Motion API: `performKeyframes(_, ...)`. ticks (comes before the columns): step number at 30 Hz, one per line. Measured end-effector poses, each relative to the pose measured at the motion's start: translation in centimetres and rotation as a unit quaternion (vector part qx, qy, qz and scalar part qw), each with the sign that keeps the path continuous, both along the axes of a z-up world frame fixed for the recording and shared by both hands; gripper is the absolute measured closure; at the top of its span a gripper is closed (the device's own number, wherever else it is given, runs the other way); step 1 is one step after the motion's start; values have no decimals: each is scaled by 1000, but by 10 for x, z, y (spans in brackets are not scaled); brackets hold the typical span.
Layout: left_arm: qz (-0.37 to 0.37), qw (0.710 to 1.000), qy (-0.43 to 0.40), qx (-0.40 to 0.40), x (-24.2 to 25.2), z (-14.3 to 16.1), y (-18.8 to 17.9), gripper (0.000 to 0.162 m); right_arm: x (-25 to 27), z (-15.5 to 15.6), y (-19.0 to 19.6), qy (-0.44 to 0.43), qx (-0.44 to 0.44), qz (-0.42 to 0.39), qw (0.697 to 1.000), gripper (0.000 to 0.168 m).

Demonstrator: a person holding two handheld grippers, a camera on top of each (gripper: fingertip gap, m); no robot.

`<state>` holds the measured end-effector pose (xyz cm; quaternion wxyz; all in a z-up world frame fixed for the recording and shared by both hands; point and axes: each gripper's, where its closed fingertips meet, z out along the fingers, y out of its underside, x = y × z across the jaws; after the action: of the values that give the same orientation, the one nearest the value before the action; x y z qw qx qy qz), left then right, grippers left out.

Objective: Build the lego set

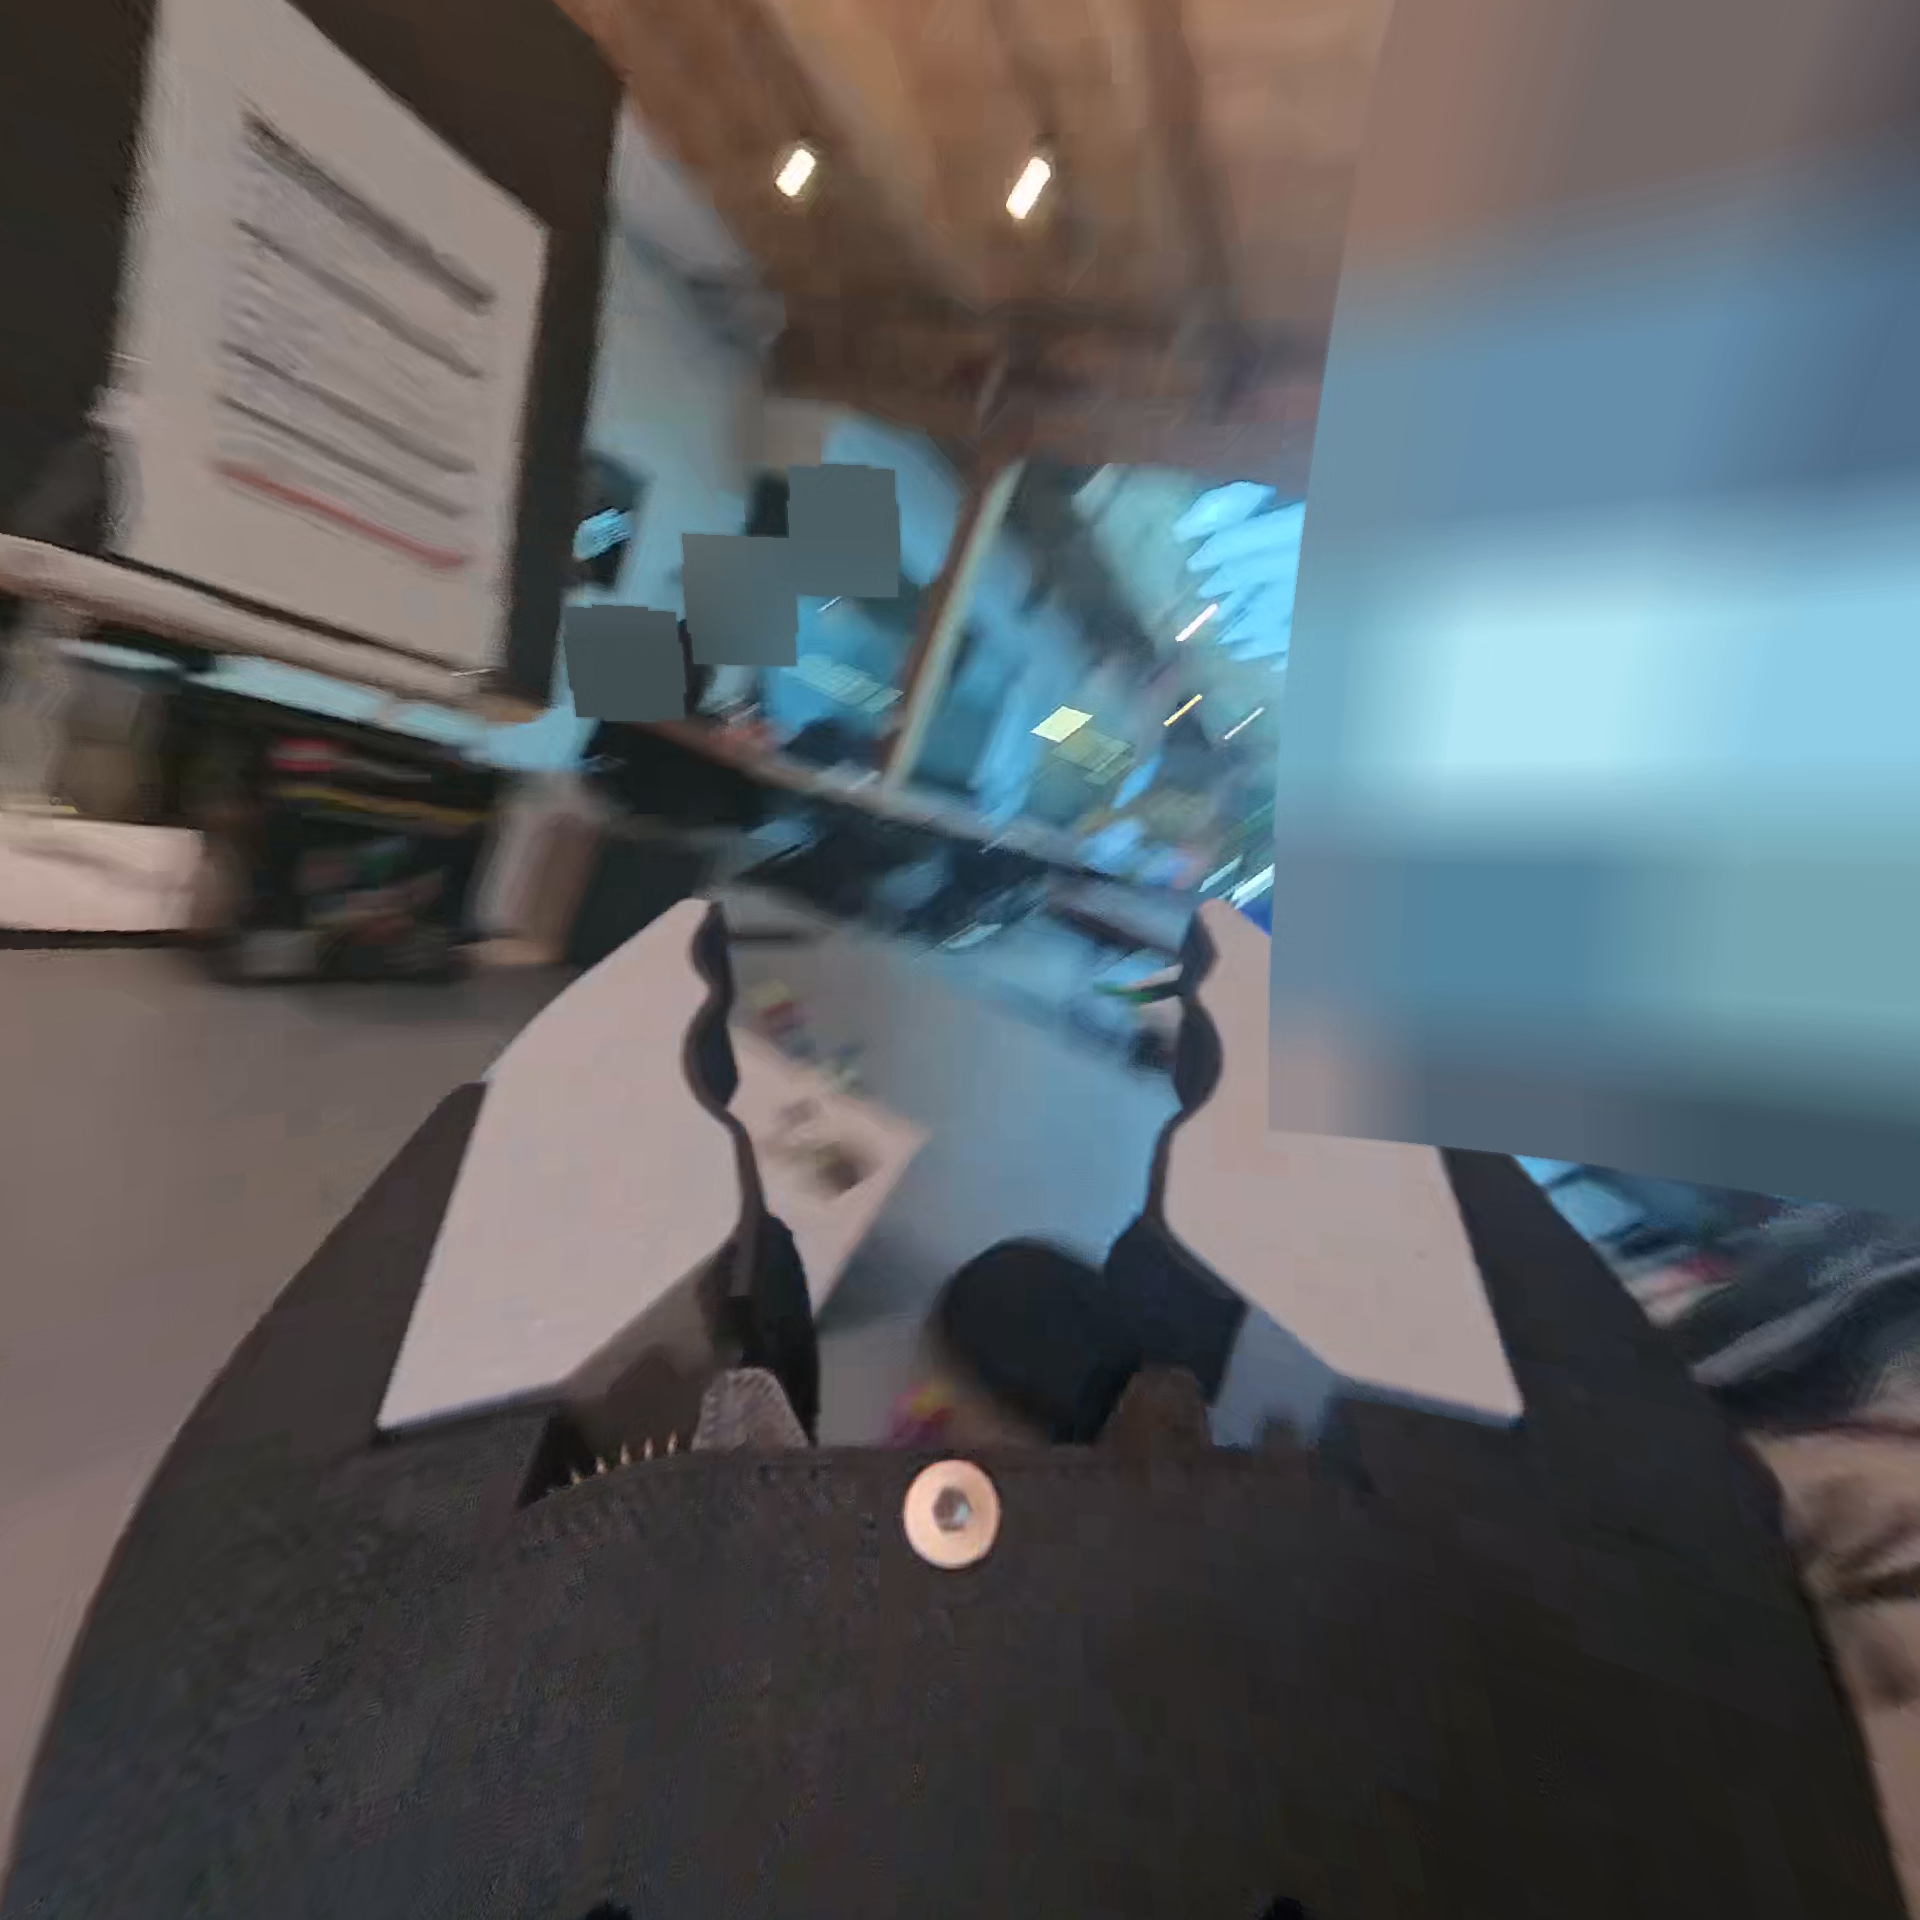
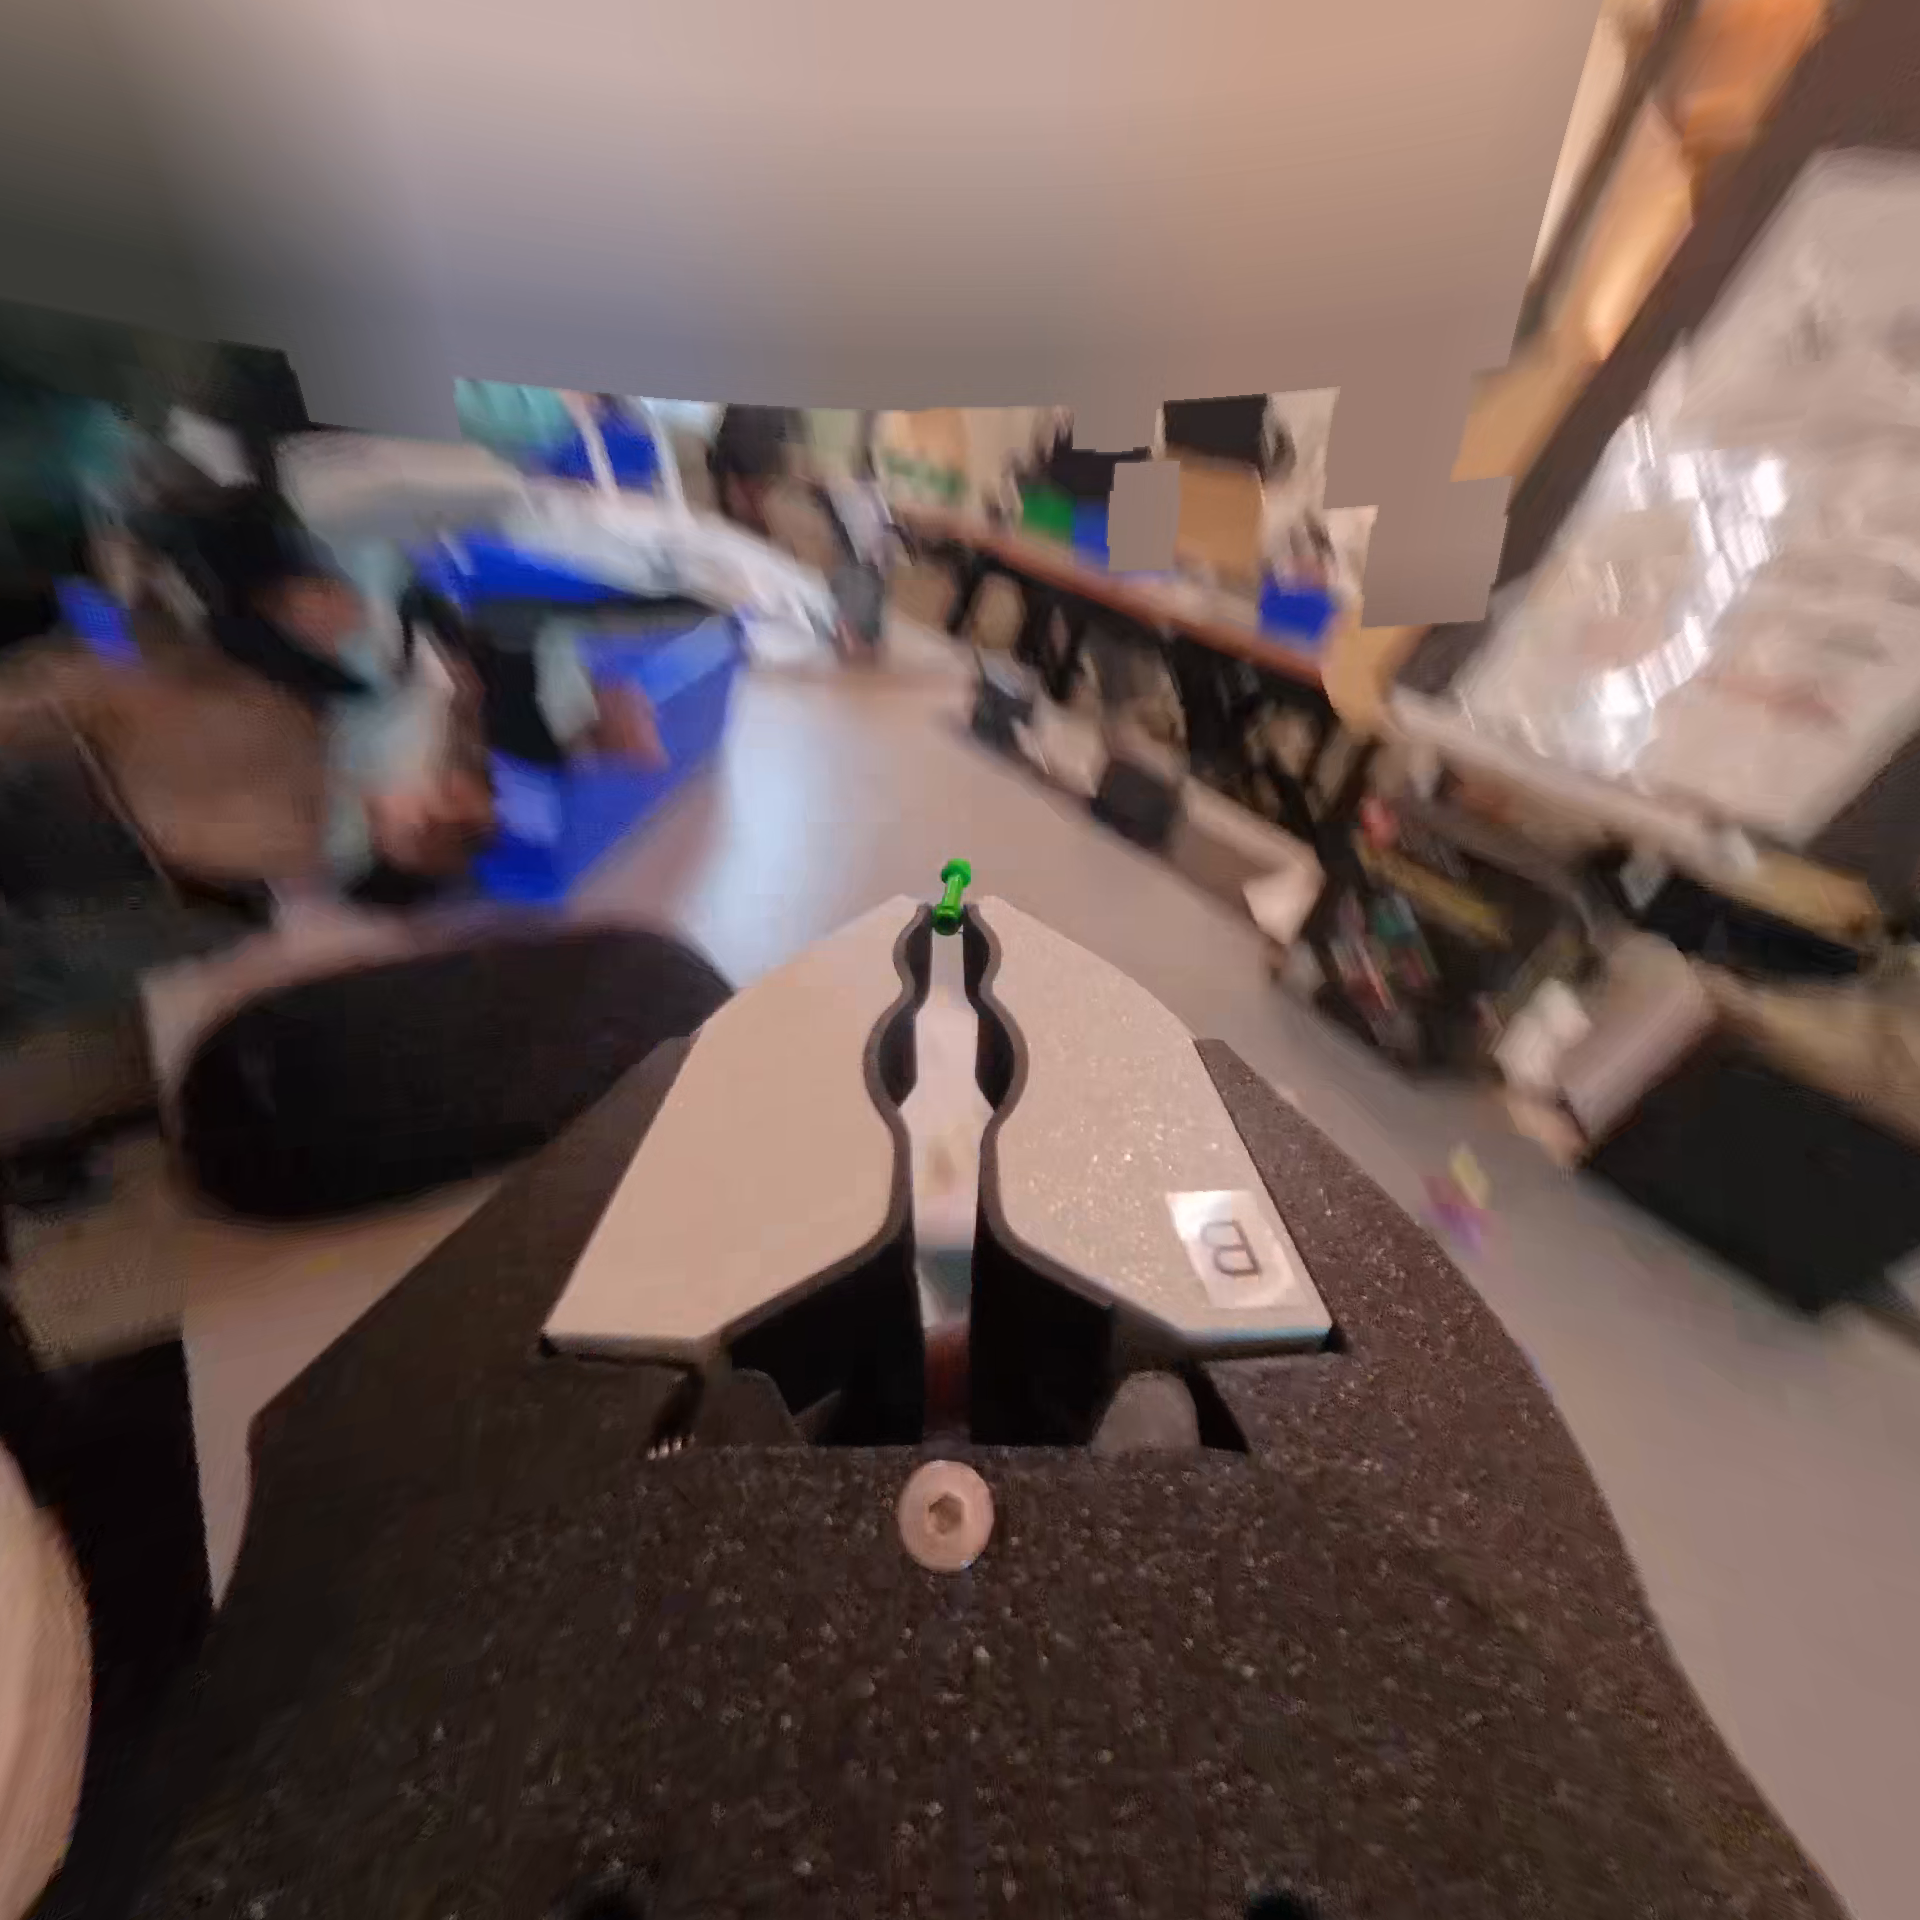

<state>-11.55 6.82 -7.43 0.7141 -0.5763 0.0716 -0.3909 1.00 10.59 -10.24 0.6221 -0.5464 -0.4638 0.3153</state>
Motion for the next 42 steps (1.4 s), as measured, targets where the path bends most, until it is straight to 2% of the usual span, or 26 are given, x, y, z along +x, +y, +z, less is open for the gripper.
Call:
performKeyframes(3, 107, 973, 201, -44, -26, -28, 2, 63, 60, -76, 11, -143, -83, -77, 983, 163)
performKeyframes(5, 117, 959, 250, -56, -30, -33, -2, 59, 75, -110, 0, -181, -141, -85, 970, 163)
performKeyframes(8, 106, 971, 205, -59, -31, -26, -4, 59, 72, -125, -7, -198, -143, -96, 965, 163)
performKeyframes(12, 99, 984, 135, -59, -37, -20, -3, 60, 71, -149, -1, -282, -130, -123, 943, 163)
performKeyframes(19, 108, 979, 165, -58, -43, -24, -6, 61, 69, -152, -3, -292, -171, -116, 934, 162)
performKeyframes(24, 82, 981, 166, -58, -44, -26, -11, 70, 68, -142, -2, -286, -180, -102, 936, 147)
performKeyframes(27, 69, 981, 171, -65, -46, -28, -14, 70, 58, -116, 2, -219, -138, -91, 961, 139)
performKeyframes(29, 66, 978, 185, -64, -46, -29, -18, 69, 44, -95, 1, -143, -115, -73, 980, 125)
performKeyframes(31, 64, 973, 210, -69, -48, -30, -22, 68, 27, -80, -4, -62, -129, -50, 989, 110)
performKeyframes(32, 57, 970, 226, -70, -48, -31, -26, 76, 18, -75, -10, -24, -147, -32, 988, 106)
performKeyframes(33, 51, 967, 239, -70, -51, -30, -30, 100, 11, -74, -14, 2, -164, -20, 986, 107)
performKeyframes(34, 48, 966, 244, -69, -55, -28, -36, 135, 5, -74, -19, 7, -167, -8, 986, 116)
performKeyframes(35, 44, 966, 248, -67, -60, -24, -42, 162, 3, -75, -22, -1, -157, 0, 988, 141)
performKeyframes(36, 54, 965, 248, -70, -70, -19, -47, 162, 2, -73, -23, -5, -140, 4, 990, 168)
performKeyframes(38, 101, 952, 276, -86, -97, -13, -56, 162, 4, -71, -19, -1, -124, -7, 992, 168)
performKeyframes(40, 150, 917, 344, -136, -138, -16, -65, 157, 3, -74, -18, -3, -139, -2, 990, 168)
performKeyframes(42, 157, 880, 403, -195, -172, -25, -75, 152, 4, -76, -15, -2, -148, -11, 989, 166)
